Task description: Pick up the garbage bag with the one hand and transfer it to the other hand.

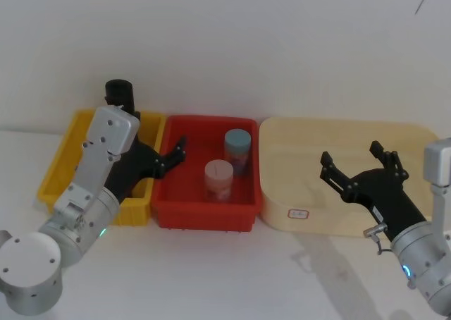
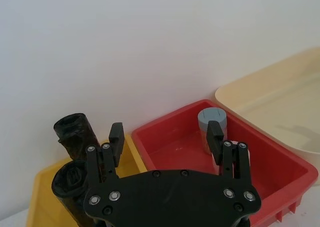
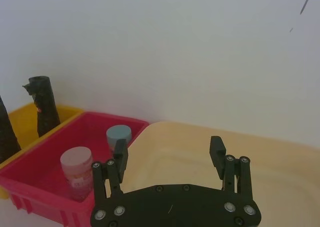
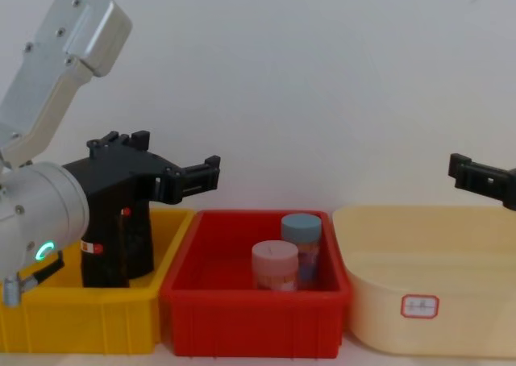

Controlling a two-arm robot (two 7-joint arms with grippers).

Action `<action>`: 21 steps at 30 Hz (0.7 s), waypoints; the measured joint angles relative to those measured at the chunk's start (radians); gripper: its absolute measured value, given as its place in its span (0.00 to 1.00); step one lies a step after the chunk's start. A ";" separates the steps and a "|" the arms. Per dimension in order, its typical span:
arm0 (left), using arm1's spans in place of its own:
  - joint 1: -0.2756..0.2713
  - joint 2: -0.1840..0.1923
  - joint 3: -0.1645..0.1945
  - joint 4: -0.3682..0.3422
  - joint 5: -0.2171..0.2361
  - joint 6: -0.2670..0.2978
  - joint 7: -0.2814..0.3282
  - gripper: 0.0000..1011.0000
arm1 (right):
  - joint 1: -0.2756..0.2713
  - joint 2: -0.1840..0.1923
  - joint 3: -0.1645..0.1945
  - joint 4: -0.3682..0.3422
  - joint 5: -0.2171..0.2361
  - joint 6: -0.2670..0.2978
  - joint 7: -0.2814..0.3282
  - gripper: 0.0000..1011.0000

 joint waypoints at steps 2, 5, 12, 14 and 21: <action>0.000 0.000 0.000 0.000 0.000 0.000 0.000 0.99 | 0.000 0.000 0.000 0.000 0.000 0.000 0.000 0.99; 0.000 0.000 0.000 0.000 0.000 0.000 0.000 0.99 | 0.000 0.000 0.000 0.000 0.000 0.000 0.000 0.99; 0.000 0.000 0.000 0.000 0.000 0.000 0.000 0.99 | 0.000 0.000 0.000 0.000 0.000 0.000 0.000 0.99; 0.000 0.000 0.000 0.000 0.000 0.000 0.000 0.99 | 0.000 0.000 0.000 0.000 0.000 0.000 0.000 0.99; 0.000 0.000 0.000 0.000 0.000 0.000 0.000 0.99 | 0.000 0.000 0.000 0.000 0.000 0.000 0.000 0.99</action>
